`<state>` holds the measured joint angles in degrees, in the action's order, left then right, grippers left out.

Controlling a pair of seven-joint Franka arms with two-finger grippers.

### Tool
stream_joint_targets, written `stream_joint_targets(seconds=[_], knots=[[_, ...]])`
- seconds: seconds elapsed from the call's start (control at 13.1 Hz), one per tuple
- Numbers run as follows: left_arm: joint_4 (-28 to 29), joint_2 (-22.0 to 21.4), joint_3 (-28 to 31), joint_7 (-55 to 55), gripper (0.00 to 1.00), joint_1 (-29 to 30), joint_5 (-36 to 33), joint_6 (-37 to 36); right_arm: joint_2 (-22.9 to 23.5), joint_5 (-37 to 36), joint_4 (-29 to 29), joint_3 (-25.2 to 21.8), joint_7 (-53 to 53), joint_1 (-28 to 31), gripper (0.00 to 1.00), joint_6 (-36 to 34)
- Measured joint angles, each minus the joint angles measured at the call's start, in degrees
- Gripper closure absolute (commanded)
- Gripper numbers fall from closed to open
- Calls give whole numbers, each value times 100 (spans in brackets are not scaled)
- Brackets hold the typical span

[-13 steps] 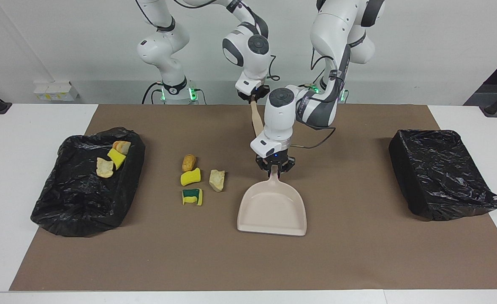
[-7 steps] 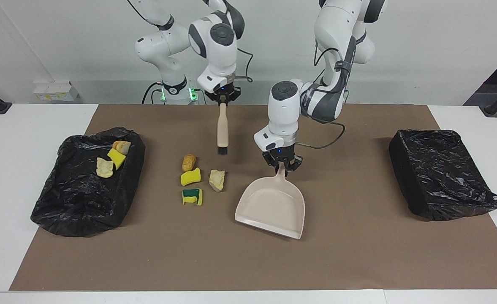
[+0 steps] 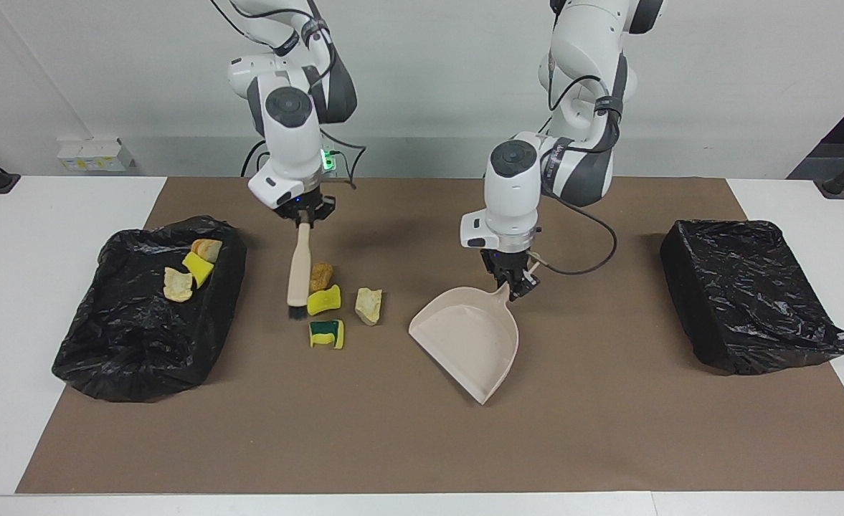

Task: Sweep and dump trash in bin
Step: 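Sweep the sponges and lumps toward the dustpan with the right gripper's brush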

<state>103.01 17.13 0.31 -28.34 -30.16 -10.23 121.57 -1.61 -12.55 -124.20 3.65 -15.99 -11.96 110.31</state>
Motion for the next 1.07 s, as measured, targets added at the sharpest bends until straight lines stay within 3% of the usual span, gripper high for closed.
stream_joint_targets(seconds=[0.23, 0.54, 1.07], knots=[[40, 0, 2, -1518, 100, 159, 0, -2, 591, -394, 354, 4, 510, 214, 100, -1], [240, -38, -41, -2092, 100, 173, 0, 255, 831, -325, 329, 51, 677, 252, 100, -1], [803, -269, -51, -2359, 100, 172, 0, 501, 1045, 1197, 366, 107, 662, -609, 100, 345]])
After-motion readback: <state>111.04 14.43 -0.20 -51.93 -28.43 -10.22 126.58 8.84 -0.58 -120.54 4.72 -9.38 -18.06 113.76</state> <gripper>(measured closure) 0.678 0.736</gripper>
